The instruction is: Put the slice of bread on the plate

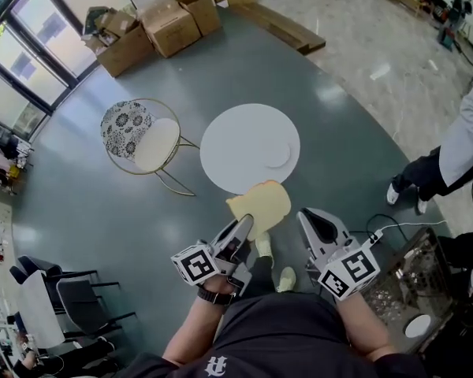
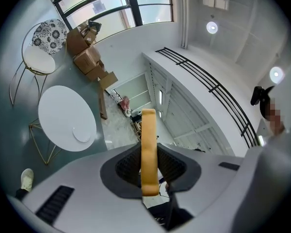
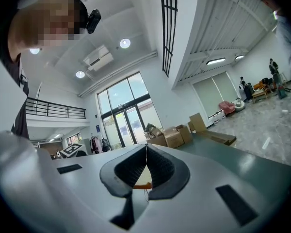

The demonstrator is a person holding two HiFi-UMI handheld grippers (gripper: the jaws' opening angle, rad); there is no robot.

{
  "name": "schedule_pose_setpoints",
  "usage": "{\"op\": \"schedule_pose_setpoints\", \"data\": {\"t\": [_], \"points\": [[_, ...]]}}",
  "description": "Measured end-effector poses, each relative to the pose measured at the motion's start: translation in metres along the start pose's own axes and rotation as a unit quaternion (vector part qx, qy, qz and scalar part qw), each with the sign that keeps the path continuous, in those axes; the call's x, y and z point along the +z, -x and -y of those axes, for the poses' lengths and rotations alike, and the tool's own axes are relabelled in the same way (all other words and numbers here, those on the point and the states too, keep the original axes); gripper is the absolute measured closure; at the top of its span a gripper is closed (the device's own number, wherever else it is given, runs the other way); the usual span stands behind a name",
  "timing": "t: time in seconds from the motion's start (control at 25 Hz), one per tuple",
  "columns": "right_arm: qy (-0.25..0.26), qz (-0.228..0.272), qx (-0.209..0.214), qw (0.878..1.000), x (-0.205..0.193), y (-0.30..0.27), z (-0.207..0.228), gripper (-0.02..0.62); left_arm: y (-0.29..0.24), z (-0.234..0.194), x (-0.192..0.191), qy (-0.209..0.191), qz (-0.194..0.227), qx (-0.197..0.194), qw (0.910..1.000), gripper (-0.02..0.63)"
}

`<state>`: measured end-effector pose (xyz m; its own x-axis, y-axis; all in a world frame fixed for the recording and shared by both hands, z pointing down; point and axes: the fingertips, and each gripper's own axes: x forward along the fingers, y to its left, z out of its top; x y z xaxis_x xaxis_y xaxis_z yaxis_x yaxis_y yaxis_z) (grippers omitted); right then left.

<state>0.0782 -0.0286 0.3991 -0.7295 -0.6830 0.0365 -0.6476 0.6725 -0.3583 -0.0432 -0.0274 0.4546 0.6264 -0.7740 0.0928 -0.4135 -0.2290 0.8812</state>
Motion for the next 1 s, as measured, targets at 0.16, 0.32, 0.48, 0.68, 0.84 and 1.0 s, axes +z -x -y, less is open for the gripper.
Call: {"op": "schedule_pose_setpoints", "data": {"t": [0.16,0.32,0.48,0.68,0.84,1.0], "points": [[0.001,0.0,-0.019,1.0,0.008,-0.031,0.024,0.589,-0.034,-0.022,0.026,0.006,-0.019,-0.007,0.9998,0.518],[-0.001,0.006,-0.038,0.999,0.021,-0.071,0.049,0.59,-0.073,-0.035,0.06,-0.018,-0.044,-0.028,0.9985,0.518],[-0.004,0.006,-0.055,0.998,0.027,-0.108,0.071,0.589,-0.107,-0.06,0.083,-0.016,-0.068,-0.038,0.9969,0.518],[-0.004,0.002,-0.078,0.997,0.026,-0.14,0.101,0.589,-0.151,-0.105,0.089,-0.009,-0.098,-0.054,0.9936,0.518],[0.011,0.012,-0.086,0.996,0.031,-0.162,0.118,0.589,-0.179,-0.148,0.088,-0.002,-0.121,-0.057,0.991,0.518],[0.035,0.028,-0.088,0.995,0.046,-0.178,0.139,0.589,-0.2,-0.192,0.073,0.026,-0.138,-0.046,0.989,0.518]]}}
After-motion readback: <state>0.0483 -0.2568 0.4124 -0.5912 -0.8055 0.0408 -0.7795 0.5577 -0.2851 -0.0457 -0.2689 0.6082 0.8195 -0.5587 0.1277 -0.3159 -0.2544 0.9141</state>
